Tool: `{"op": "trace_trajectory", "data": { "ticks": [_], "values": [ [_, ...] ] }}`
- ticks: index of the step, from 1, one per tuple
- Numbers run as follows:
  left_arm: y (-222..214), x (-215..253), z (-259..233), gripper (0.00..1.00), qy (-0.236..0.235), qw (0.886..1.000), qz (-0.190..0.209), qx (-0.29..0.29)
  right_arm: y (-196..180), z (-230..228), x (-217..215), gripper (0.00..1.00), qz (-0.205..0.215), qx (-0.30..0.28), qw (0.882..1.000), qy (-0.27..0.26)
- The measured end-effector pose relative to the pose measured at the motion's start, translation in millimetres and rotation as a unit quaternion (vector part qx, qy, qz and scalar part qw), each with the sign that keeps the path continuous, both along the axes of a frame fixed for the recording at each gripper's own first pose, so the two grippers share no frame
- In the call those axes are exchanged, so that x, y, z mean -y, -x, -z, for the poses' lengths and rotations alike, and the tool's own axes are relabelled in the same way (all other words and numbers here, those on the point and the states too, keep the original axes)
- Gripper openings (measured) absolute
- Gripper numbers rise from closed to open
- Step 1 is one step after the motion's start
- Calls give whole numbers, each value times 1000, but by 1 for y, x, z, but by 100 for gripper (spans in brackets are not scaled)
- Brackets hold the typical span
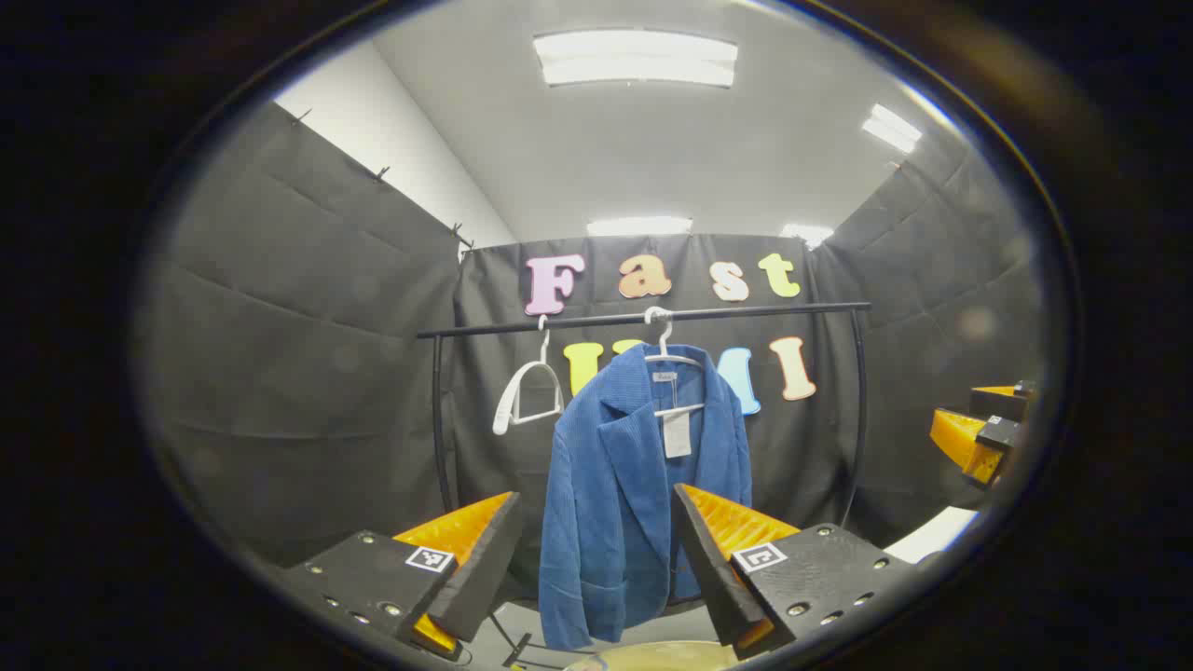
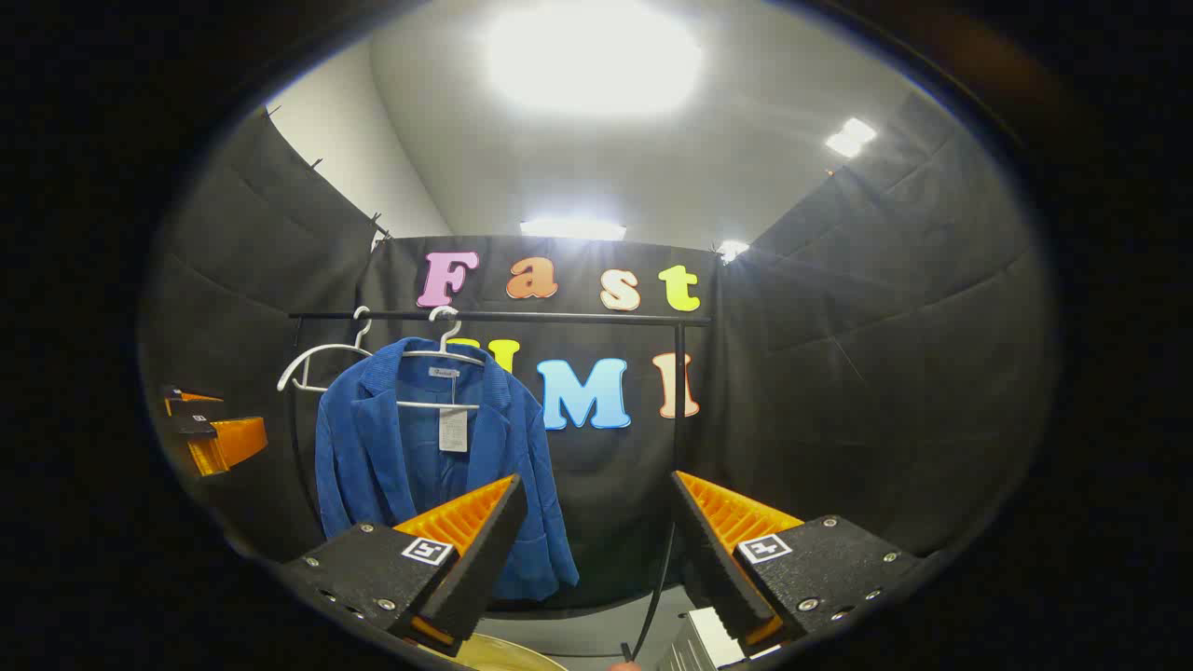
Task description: Grasp the clothes on the hanger with both hands and then place them into the laundry hamper below.
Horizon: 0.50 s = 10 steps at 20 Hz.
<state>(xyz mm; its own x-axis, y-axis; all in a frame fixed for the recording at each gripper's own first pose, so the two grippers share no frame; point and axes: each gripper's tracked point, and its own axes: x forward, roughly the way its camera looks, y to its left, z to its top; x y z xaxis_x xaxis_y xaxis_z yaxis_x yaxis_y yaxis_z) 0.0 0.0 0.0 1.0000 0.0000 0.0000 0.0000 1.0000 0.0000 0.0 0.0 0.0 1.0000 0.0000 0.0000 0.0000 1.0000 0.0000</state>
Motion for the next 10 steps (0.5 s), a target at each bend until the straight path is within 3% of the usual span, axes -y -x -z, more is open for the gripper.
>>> {"op": "trace_trajectory", "data": {
  "ticks": [10],
  "values": [
    [8,-24,-1,90,0,1000,-17,6,1,-6,0,95,9,11,1000,1]
  ]
}}
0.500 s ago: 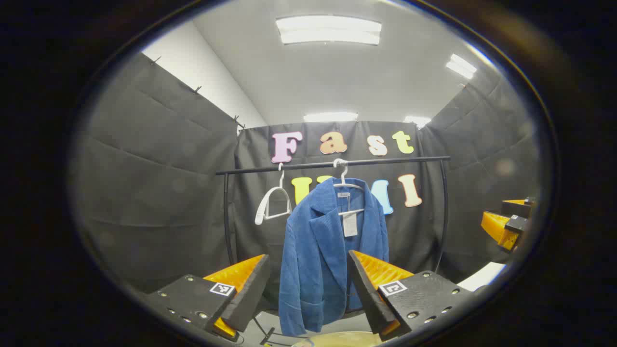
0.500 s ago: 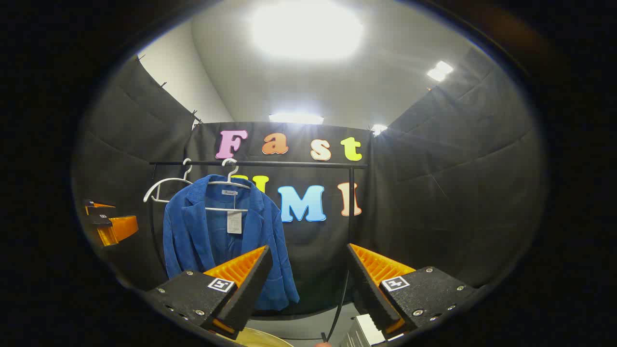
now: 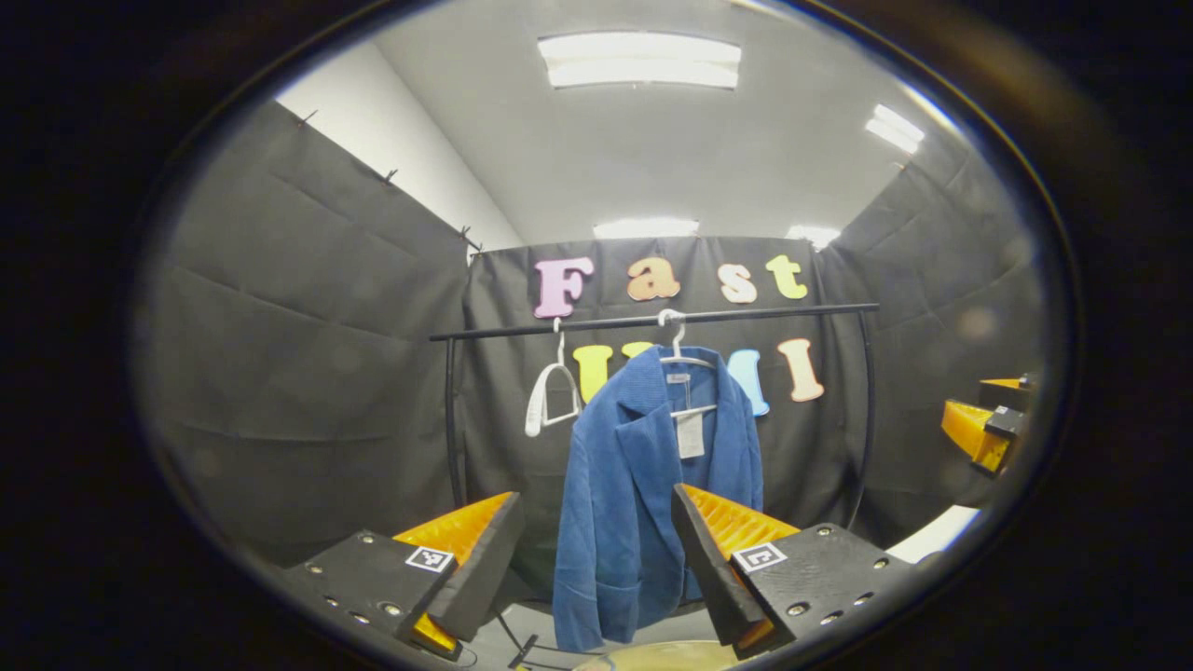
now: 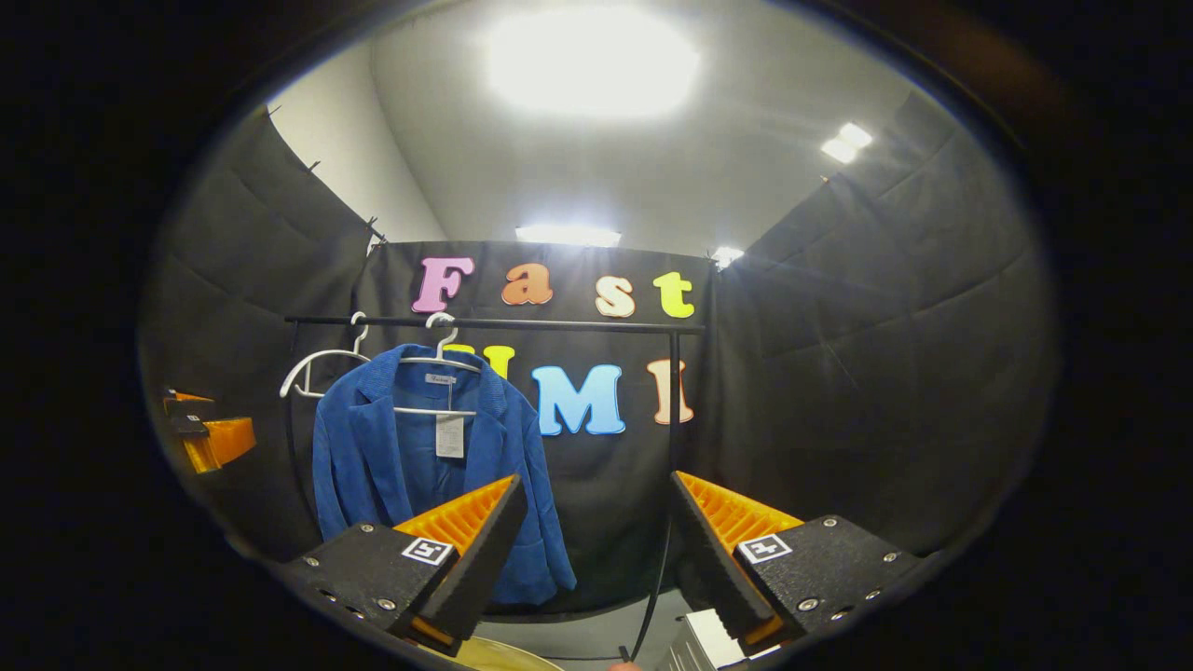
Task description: Grasp the clothes on the hanger with both hands and then place them into the laundry hamper below.
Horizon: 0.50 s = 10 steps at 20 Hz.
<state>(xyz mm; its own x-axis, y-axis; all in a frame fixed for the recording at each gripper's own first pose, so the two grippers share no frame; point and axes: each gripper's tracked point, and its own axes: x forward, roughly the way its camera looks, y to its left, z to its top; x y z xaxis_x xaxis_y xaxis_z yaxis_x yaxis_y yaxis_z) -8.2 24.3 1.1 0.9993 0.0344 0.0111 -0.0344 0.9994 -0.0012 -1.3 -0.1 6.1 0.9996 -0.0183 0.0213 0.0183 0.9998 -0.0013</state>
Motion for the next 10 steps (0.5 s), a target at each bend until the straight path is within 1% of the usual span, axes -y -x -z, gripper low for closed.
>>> {"op": "trace_trajectory", "data": {
  "ticks": [1,2,7,10],
  "values": [
    [-1,-3,1,92,1,1000,-3,-1,-1,-1,-1,95,0,1,1000,1],
    [-3,-7,2,90,1,1000,-7,-2,-1,0,-3,96,0,1,1000,2],
    [-3,-16,3,90,-2,1000,-13,-2,-2,2,-7,95,0,1,1000,7],
    [-2,-16,3,90,2,1000,-10,-3,-2,4,-9,95,-1,-4,1000,1]
  ]
}}
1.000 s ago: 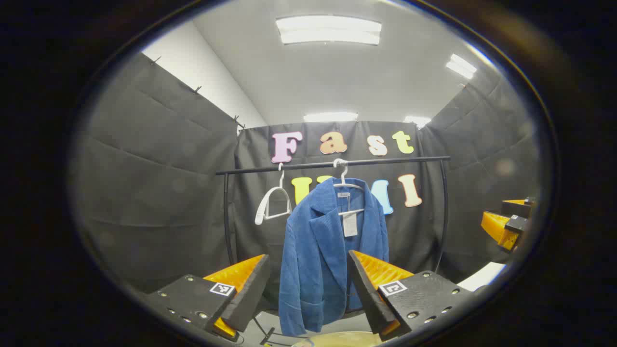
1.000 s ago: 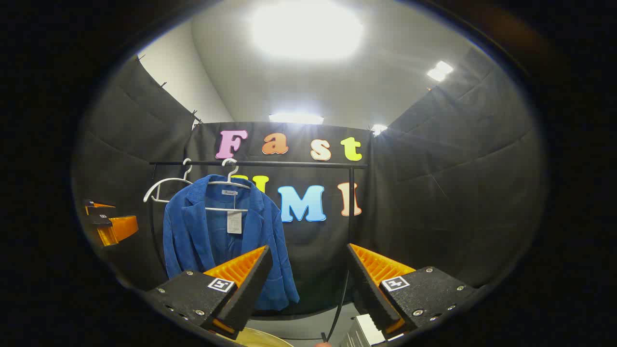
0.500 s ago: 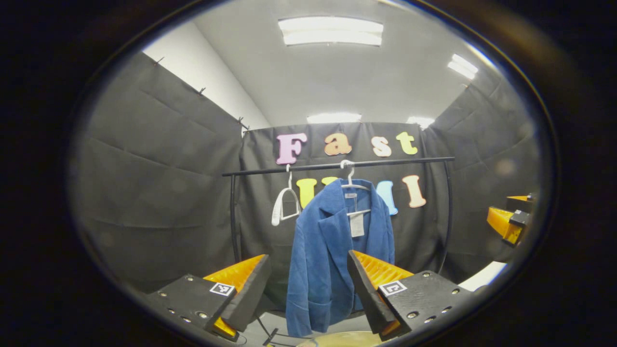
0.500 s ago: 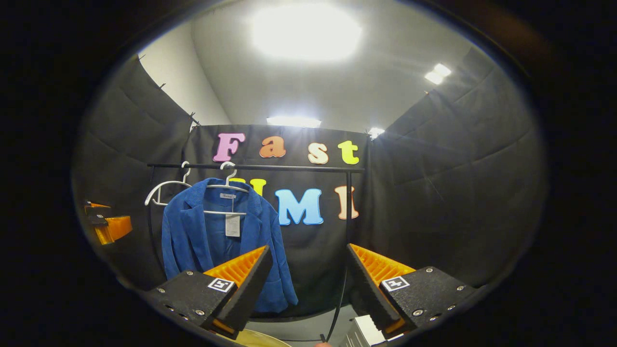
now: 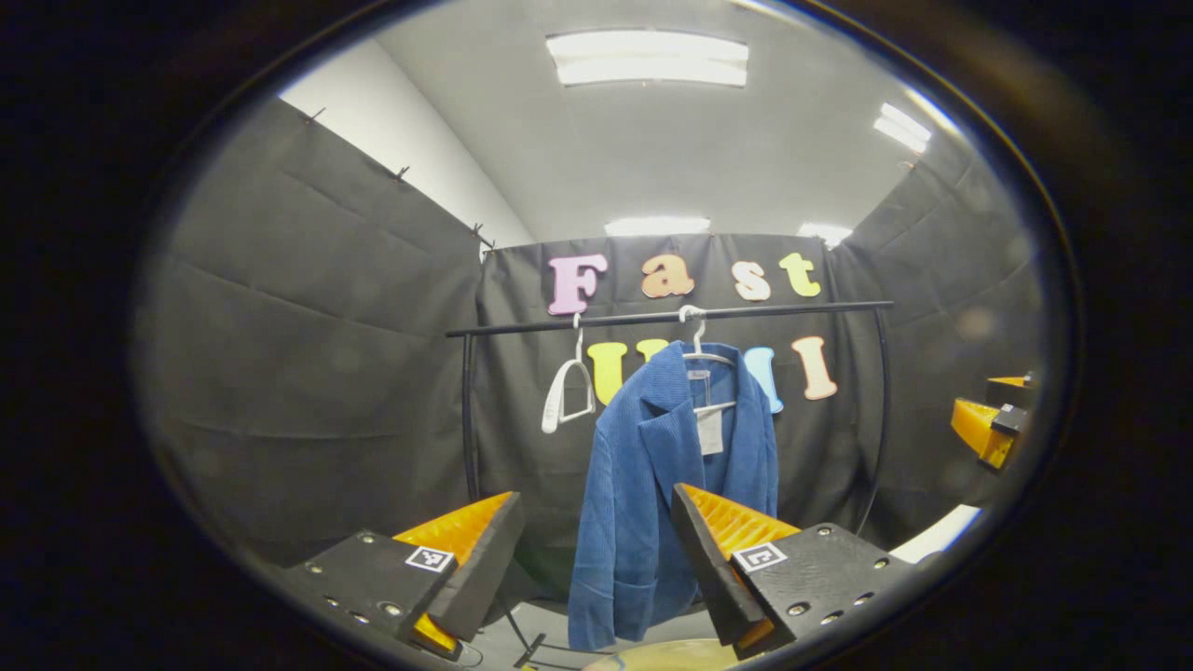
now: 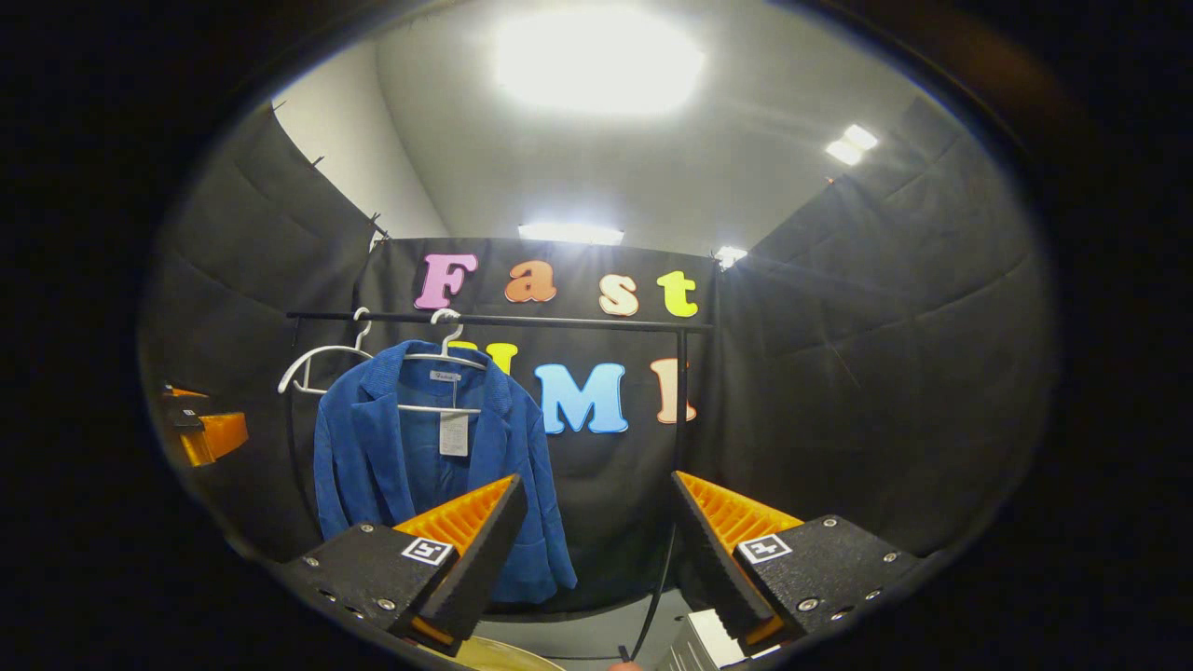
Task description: Grasp the clothes on the hanger with both hands and then place them into the laundry hamper below.
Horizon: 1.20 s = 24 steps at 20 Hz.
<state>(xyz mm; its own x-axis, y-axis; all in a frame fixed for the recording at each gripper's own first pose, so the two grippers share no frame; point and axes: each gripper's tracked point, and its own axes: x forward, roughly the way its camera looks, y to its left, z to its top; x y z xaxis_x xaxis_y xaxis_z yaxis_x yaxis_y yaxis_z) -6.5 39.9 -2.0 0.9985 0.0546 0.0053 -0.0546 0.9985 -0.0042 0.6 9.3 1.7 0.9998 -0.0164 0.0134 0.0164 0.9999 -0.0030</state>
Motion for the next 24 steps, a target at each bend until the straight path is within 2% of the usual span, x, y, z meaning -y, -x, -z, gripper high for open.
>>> {"op": "trace_trajectory", "data": {
  "ticks": [14,15,16,18,24],
  "values": [
    [1,-19,-5,90,2,1000,4,11,-2,-8,-7,95,18,4,1000,-19],
    [4,-18,-5,94,2,1000,5,10,-3,-10,-8,95,16,4,1000,-16],
    [4,-16,-5,90,1,1000,4,6,-3,-11,-9,95,14,4,1000,-12],
    [2,-15,-8,91,-2,1000,3,3,-6,-17,-11,95,6,7,1000,-9],
    [-18,-3,-21,90,-1,1000,-4,9,-40,-41,-15,95,-14,38,999,-17]
  ]
}}
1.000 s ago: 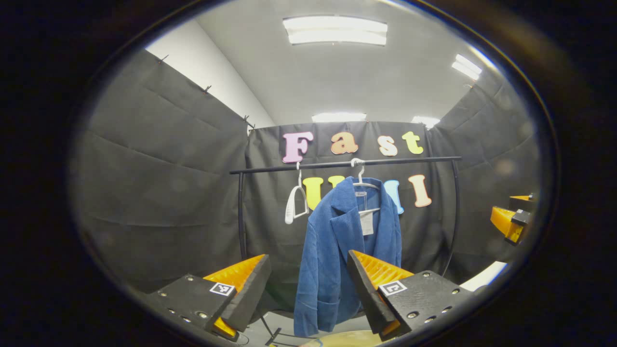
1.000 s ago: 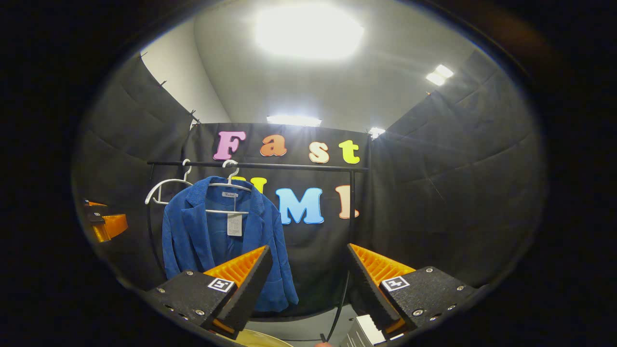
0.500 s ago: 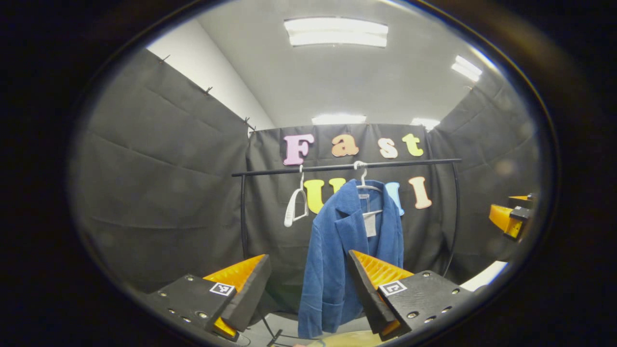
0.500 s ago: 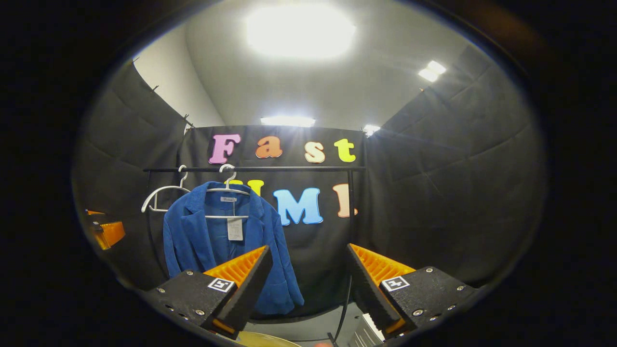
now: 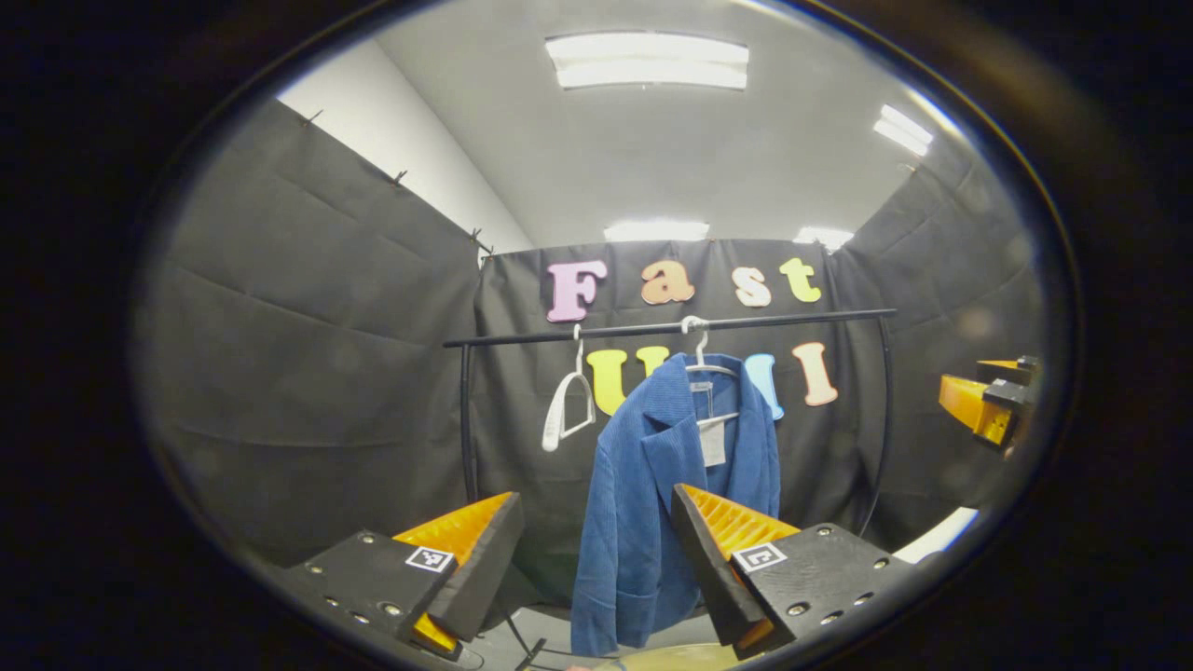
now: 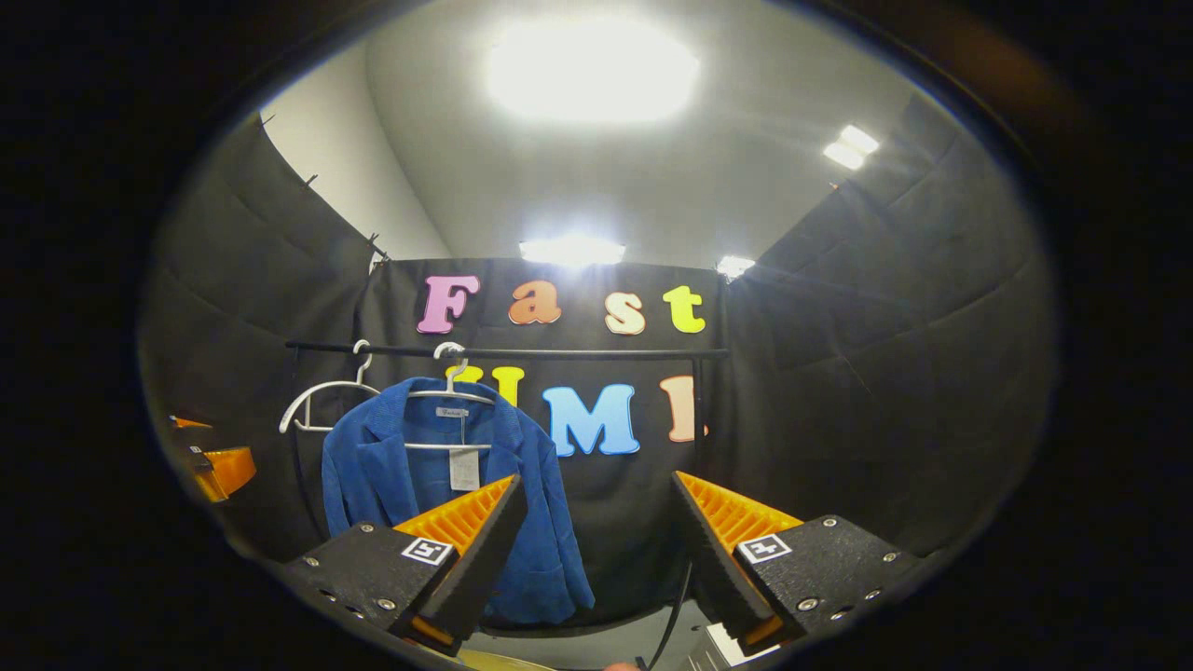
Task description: Grasp the clothes on the hanger with both hands and then place them into the laundry hamper below.
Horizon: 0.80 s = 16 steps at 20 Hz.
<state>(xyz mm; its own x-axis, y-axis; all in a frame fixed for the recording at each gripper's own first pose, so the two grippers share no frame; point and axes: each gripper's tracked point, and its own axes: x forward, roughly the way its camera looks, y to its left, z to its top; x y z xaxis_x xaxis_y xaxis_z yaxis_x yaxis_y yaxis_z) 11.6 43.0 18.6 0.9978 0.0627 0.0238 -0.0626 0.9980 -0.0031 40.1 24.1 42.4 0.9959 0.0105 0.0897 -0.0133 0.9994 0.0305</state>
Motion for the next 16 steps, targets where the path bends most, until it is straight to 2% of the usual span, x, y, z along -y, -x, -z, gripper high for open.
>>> {"op": "trace_trajectory", "data": {
  "ticks": [4,16],
  "values": [
    [-17,8,-20,90,-5,1000,-20,20,-34,-15,-8,96,-29,18,999,-12],
    [-95,61,-37,90,-25,999,-30,22,-134,-14,-36,95,-103,16,994,-29]
  ]
}}
